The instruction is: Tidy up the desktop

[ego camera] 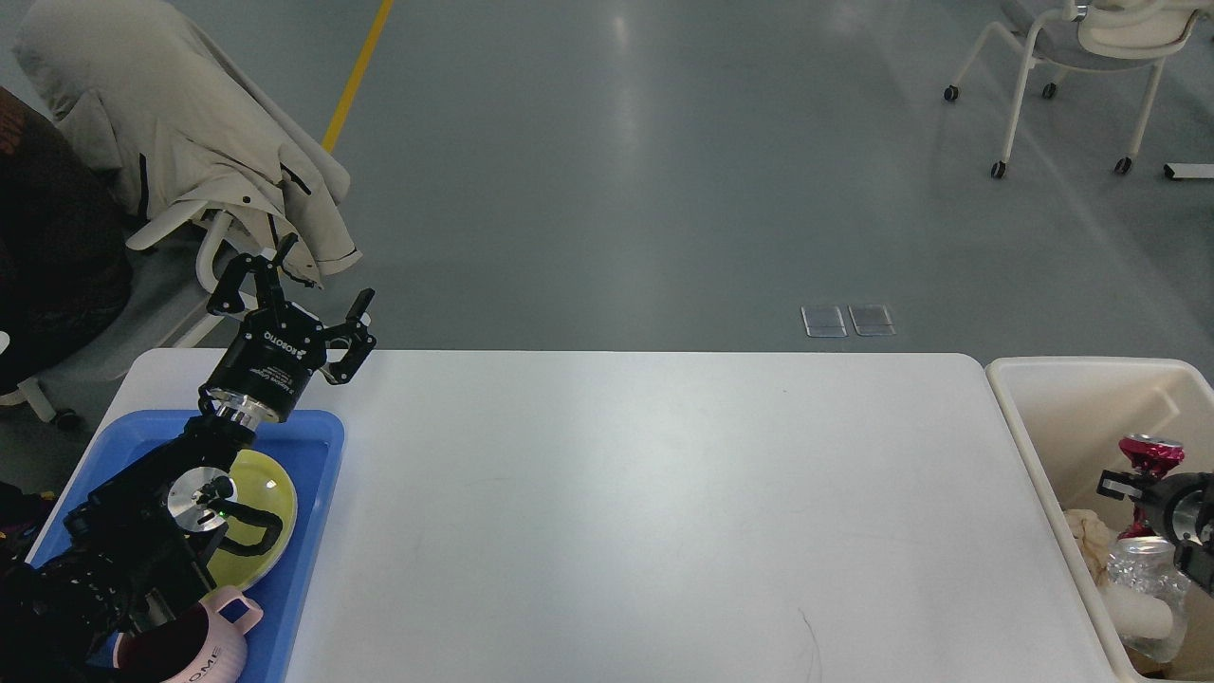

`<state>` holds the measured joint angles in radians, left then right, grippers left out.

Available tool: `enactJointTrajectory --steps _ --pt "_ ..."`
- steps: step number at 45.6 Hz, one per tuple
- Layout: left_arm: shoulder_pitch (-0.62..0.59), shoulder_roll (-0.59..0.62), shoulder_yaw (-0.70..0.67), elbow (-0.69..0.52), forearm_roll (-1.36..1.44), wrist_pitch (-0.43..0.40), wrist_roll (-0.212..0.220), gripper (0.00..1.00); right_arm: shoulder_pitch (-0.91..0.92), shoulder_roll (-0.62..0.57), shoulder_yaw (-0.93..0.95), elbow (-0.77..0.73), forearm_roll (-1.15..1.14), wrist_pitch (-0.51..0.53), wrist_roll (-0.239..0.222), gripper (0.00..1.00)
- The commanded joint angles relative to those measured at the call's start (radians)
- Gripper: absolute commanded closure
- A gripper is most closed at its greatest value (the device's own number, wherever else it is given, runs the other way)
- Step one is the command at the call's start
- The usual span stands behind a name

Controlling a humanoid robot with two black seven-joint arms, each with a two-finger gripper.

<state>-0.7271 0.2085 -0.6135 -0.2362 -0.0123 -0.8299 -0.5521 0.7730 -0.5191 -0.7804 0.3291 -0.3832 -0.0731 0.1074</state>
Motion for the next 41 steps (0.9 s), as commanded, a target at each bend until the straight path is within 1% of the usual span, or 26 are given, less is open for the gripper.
enactJointTrajectory --steps 1,7,11,15,18,22,25,27,31,34,36,37,39,41 --pt "0.000 0.000 0.000 0.000 0.000 0.000 0.000 0.00 0.006 -0.006 0.013 -0.002 0.003 -0.002 0.000 0.00" --pt "0.000 0.000 0.000 0.000 0.000 0.000 0.000 0.00 0.032 -0.010 0.101 0.002 0.024 -0.004 0.000 0.00" --pt "0.000 0.000 0.000 0.000 0.000 0.000 0.000 0.00 0.113 -0.022 0.243 0.036 0.030 -0.004 0.000 0.00" --pt "0.000 0.000 0.000 0.000 0.000 0.000 0.000 0.00 0.213 -0.079 0.462 0.111 0.036 -0.005 -0.002 0.00" --pt "0.000 0.000 0.000 0.000 0.000 0.000 0.000 0.00 0.267 -0.102 0.680 0.203 0.072 -0.008 -0.002 0.00" --pt "0.000 0.000 0.000 0.000 0.000 0.000 0.000 0.00 0.278 -0.099 0.994 0.332 0.133 -0.022 -0.005 0.00" --pt "0.000 0.000 0.000 0.000 0.000 0.000 0.000 0.00 0.266 -0.067 1.238 0.415 0.216 -0.016 -0.005 0.00" --pt "0.000 0.000 -0.002 0.000 0.000 0.000 0.000 0.00 0.256 -0.011 1.332 0.430 0.274 -0.005 -0.008 0.00" --pt "0.000 0.000 -0.002 0.000 0.000 0.000 0.000 0.00 0.252 0.128 1.437 0.427 0.403 0.010 -0.011 0.00" --pt "0.000 0.000 -0.002 0.000 0.000 0.000 0.000 0.00 0.239 0.192 1.472 0.406 0.501 0.071 0.003 0.00" --pt "0.000 0.000 -0.002 0.000 0.000 0.000 0.000 0.00 0.207 0.229 1.487 0.364 0.555 0.134 0.021 0.00" --pt "0.000 0.000 -0.002 0.000 0.000 0.000 0.000 0.00 0.189 0.255 1.495 0.335 0.578 0.163 0.040 0.00" --pt "0.000 0.000 -0.002 0.000 0.000 0.000 0.000 0.00 0.149 0.318 1.517 0.257 0.601 0.228 0.101 0.00" --pt "0.000 0.000 -0.002 0.000 0.000 0.000 0.000 0.00 0.120 0.372 1.532 0.167 0.604 0.277 0.187 0.00"
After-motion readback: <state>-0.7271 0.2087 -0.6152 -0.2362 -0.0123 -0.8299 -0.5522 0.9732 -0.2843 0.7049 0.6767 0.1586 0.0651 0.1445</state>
